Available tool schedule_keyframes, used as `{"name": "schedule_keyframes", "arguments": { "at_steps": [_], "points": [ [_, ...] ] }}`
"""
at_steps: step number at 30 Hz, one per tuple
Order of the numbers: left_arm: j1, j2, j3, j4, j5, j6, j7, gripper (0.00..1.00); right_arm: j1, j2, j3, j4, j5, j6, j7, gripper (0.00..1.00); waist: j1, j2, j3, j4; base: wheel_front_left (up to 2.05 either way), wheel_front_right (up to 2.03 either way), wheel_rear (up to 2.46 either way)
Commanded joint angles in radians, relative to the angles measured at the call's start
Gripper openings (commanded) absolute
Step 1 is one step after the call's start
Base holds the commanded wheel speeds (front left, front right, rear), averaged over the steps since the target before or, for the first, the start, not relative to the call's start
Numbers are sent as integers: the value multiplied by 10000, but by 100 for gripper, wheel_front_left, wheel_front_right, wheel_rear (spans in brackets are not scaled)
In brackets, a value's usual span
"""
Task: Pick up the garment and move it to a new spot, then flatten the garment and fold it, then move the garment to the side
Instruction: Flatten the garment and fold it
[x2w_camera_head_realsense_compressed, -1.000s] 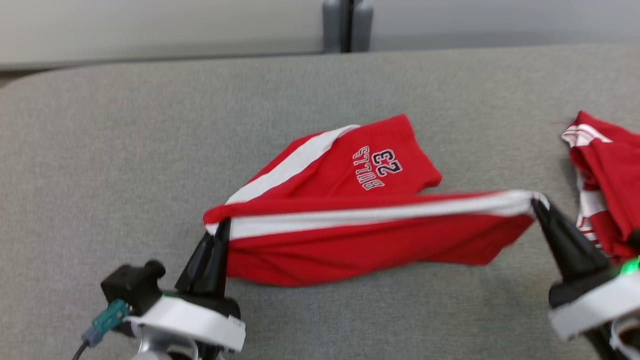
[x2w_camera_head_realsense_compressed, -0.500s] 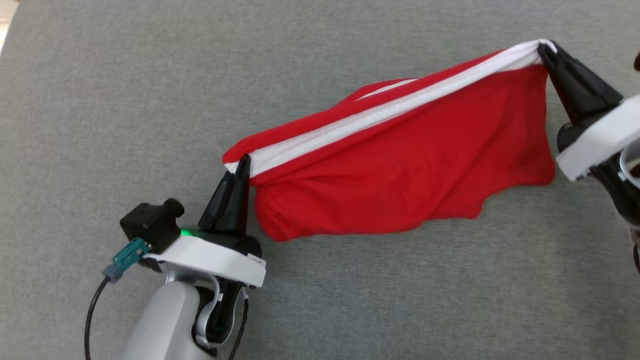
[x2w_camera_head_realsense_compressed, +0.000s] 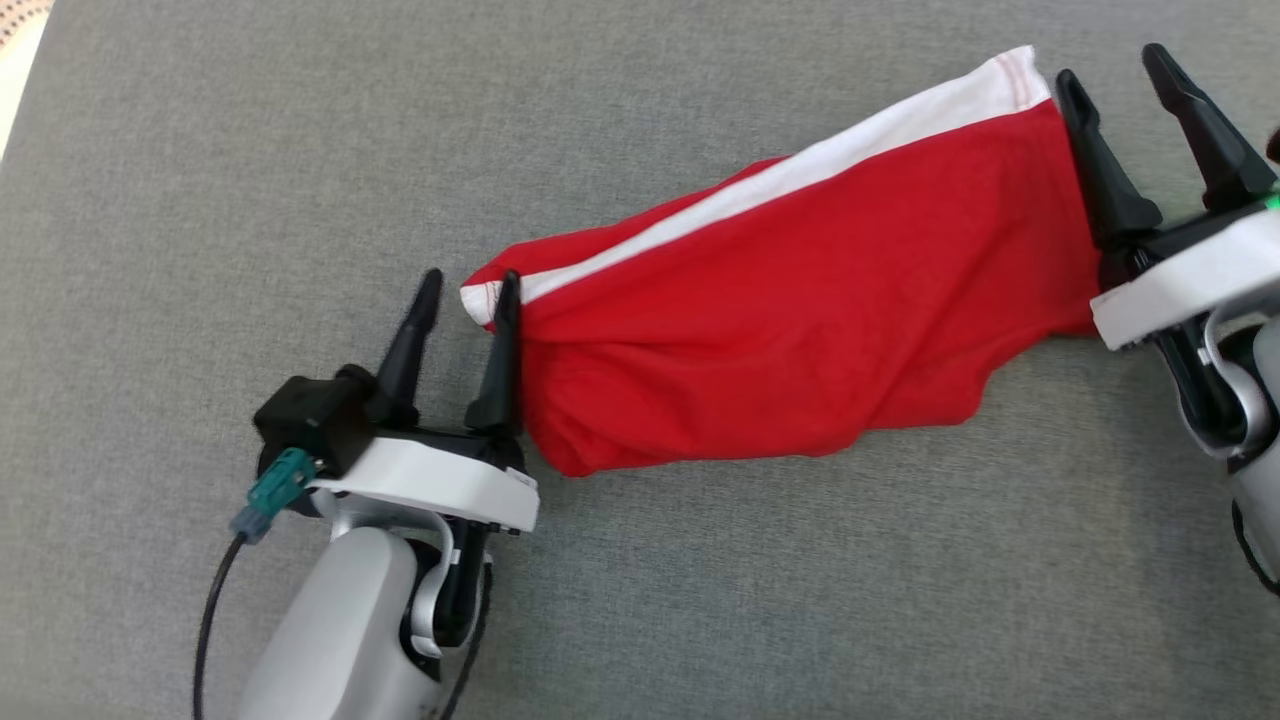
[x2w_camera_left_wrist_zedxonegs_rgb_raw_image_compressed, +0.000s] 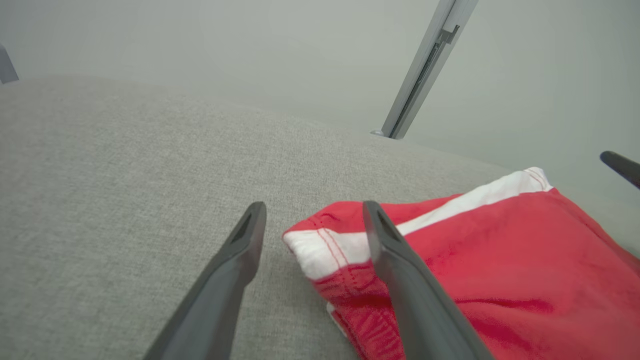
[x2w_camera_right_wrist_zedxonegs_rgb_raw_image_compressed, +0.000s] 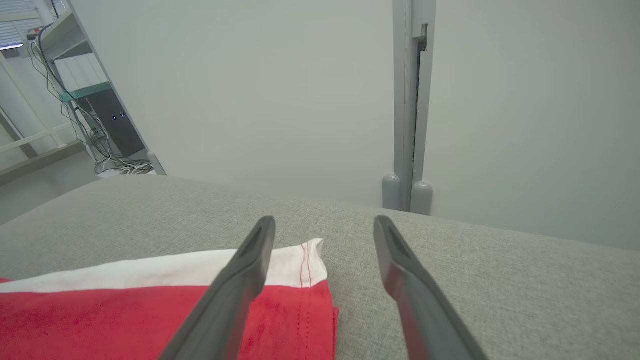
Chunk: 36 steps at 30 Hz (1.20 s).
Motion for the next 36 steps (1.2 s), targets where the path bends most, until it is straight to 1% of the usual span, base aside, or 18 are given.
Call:
{"name": "schedule_keyframes", "arguments": {
  "at_steps": [1, 2, 3, 5, 7, 8, 9, 12, 15, 16, 17, 22, 26, 31, 36],
  "points": [
    [167, 45, 340, -478, 434, 315, -56, 100, 352, 91, -277, -136, -327, -6, -551, 100, 0, 0, -252, -263, 0, 0, 0],
    [266, 44, 551, -756, 663, 461, -56, 100, 520, 208, -457, -266, -442, -6, -773, 100, 0, 0, -348, -372, 0, 0, 0],
    [266, 44, 551, -756, 663, 461, -56, 100, 520, 208, -457, -266, -442, -6, -773, 100, 0, 0, -348, -372, 0, 0, 0],
    [559, 40, 910, -1349, 1092, 666, -54, 100, 981, 441, -878, -661, -660, -6, -1023, 100, 0, 0, -555, -573, 0, 0, 0],
    [741, 41, 1178, -1848, 1482, 790, -58, 100, 1532, 548, -1386, -1147, -967, -8, -1153, 100, 0, 0, -756, -730, 0, 0, 0],
    [870, 55, 1399, -2130, 1744, 809, -58, 100, 2094, 719, -1871, -1670, -1287, -6, -1189, 100, 0, 0, -973, -902, 0, 0, 0],
    [870, 55, 1399, -2130, 1744, 809, -58, 100, 2094, 719, -1871, -1670, -1287, -6, -1189, 100, 0, 0, -973, -902, 0, 0, 0],
    [925, 166, 1669, -2315, 2117, 718, -59, 100, 3041, 945, -2650, -2389, -1685, -6, -1203, 100, 0, 0, -1315, -1131, 0, 0, 0],
    [1104, 308, 1787, -2351, 2386, 616, -59, 100, 4049, 1284, -3262, -3060, -2070, -6, -948, 100, 0, 0, -1688, -1408, 0, 0, 0],
    [1304, 416, 1779, -2266, 2512, 546, -58, 100, 4732, 1513, -3563, -3529, -2299, -6, -734, 100, 0, 0, -1903, -1595, 0, 0, 0],
    [1429, 477, 1784, -2198, 2546, 550, -47, 100, 5074, 1634, -3721, -3732, -2356, -6, -627, 100, 0, 0, -2002, -1693, 0, 0, 0],
    [2179, 608, 1798, -1857, 2605, 541, -49, 100, 6586, 2218, -4199, -4643, -2759, -6, -202, 100, 0, 0, -2506, -2100, 0, 0, 0],
    [2723, 663, 1840, -1659, 2538, 540, -49, 100, 7548, 2600, -4476, -5186, -2923, -6, 139, 100, 0, 0, -2844, -2257, 0, 0, 0],
    [3046, 709, 1926, -1527, 2388, 462, -50, 100, 8134, 2792, -4656, -5680, -3054, -5, 439, 100, 0, 0, -3040, -2341, 0, 0, 0],
    [3125, 752, 1910, -1456, 2358, 489, -50, 100, 8312, 2871, -4729, -5981, -3109, -6, 597, 100, 0, 0, -3064, -2358, 0, 0, 0]
  ]
}}
